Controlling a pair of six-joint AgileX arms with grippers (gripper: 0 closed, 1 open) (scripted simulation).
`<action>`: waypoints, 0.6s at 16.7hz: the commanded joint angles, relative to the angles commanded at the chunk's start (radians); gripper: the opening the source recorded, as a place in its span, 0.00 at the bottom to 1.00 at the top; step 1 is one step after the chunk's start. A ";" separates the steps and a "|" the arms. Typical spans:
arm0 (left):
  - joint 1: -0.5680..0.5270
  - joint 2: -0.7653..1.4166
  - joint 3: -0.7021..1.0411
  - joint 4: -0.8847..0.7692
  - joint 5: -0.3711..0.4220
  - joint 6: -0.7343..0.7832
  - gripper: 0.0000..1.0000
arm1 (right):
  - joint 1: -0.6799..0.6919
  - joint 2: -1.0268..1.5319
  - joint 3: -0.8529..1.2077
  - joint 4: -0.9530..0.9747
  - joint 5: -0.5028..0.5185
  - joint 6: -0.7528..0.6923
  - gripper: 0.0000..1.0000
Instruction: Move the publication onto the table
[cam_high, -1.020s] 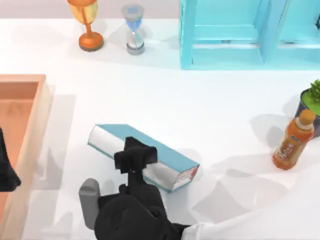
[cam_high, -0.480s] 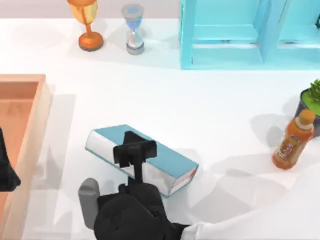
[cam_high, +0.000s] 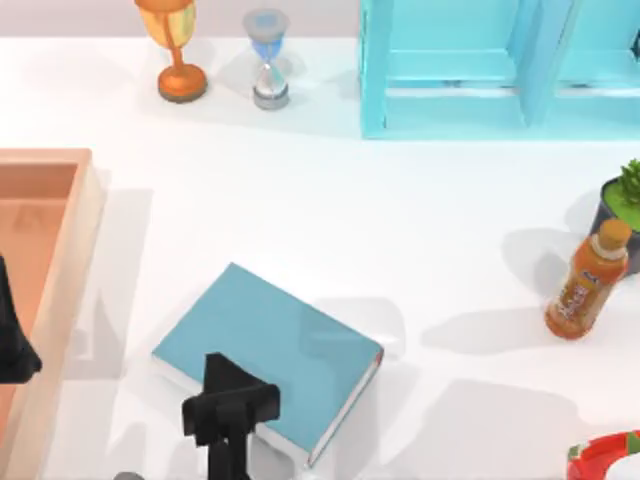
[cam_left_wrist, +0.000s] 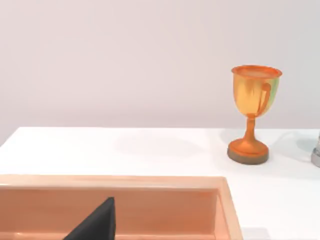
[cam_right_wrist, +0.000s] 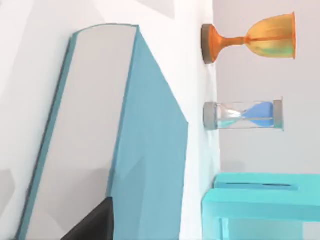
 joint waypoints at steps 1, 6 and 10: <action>0.000 0.000 0.000 0.000 0.000 0.000 1.00 | 0.038 -0.005 0.011 -0.068 0.025 0.075 1.00; 0.000 0.000 0.000 0.000 0.000 0.000 1.00 | 0.187 -0.021 0.061 -0.422 0.130 0.347 1.00; 0.000 0.000 0.000 0.000 0.000 0.000 1.00 | 0.196 -0.027 0.075 -0.591 0.175 0.436 1.00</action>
